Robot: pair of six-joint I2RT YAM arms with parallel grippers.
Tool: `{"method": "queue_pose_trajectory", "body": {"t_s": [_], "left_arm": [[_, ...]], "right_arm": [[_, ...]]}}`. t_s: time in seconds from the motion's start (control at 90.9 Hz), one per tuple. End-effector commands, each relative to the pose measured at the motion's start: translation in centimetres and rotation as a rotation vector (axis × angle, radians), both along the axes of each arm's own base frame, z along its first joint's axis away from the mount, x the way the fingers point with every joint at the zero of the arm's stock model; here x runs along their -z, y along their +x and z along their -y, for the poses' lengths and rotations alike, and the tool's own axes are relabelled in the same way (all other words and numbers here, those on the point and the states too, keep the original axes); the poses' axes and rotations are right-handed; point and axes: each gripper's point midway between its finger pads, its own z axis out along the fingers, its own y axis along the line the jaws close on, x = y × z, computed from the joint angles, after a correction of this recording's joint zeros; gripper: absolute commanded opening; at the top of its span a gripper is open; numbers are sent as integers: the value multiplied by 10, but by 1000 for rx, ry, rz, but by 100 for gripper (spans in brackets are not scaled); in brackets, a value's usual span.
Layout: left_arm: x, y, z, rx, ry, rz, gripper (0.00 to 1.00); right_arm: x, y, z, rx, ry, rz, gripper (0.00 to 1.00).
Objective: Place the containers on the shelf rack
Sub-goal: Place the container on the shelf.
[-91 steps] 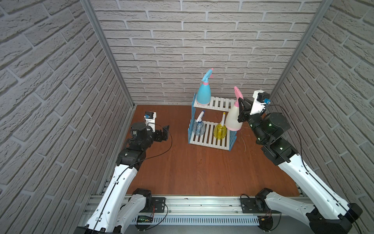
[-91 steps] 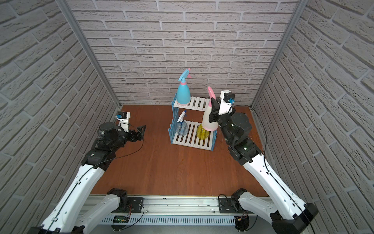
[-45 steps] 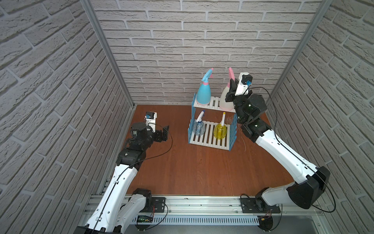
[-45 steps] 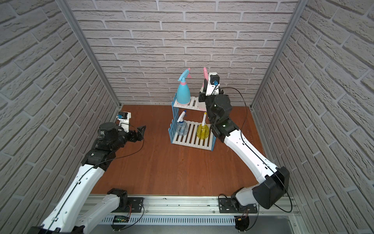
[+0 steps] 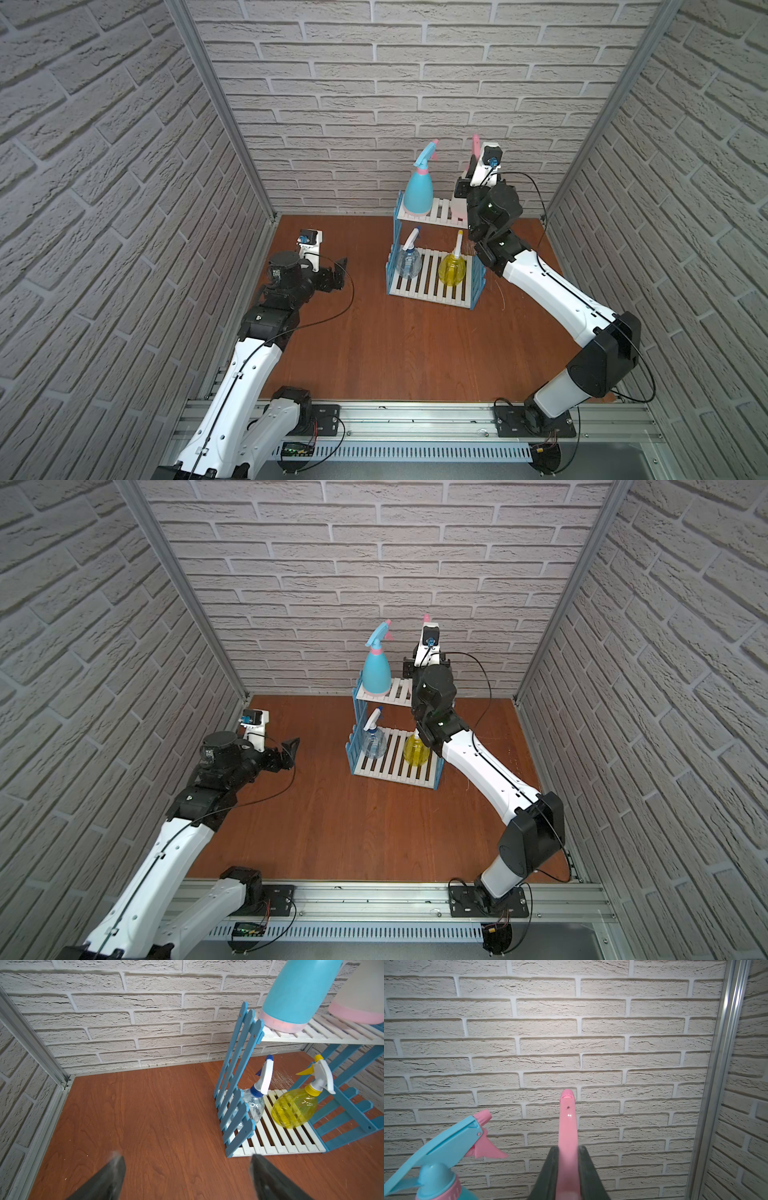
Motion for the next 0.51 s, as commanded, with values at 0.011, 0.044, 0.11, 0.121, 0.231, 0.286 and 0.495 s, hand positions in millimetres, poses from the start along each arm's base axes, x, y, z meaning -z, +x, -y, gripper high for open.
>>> {"method": "queue_pose_trajectory", "body": {"t_s": [0.011, 0.044, 0.11, 0.121, 0.231, 0.286, 0.495], "left_arm": [[-11, 0, 1, 12, -8, 42, 98], [-11, 0, 1, 15, -9, 42, 98], [-11, -1, 2, 20, -11, 44, 98], [-11, -1, 3, 21, -12, 44, 98], [-11, -1, 2, 21, -11, 44, 98], [-11, -1, 3, 23, -12, 45, 98], [-12, -1, 3, 26, -13, 44, 98]], "right_arm": [[-30, -10, 17, 54, 53, 91, 3], [-29, -9, 17, 58, 53, 88, 3], [-24, -8, 18, 65, 54, 80, 3], [-24, -8, 19, 68, 55, 79, 3], [-18, -6, 23, 77, 68, 70, 3], [-16, -5, 25, 81, 75, 65, 3], [-6, -1, 26, 90, 76, 47, 3]]}}
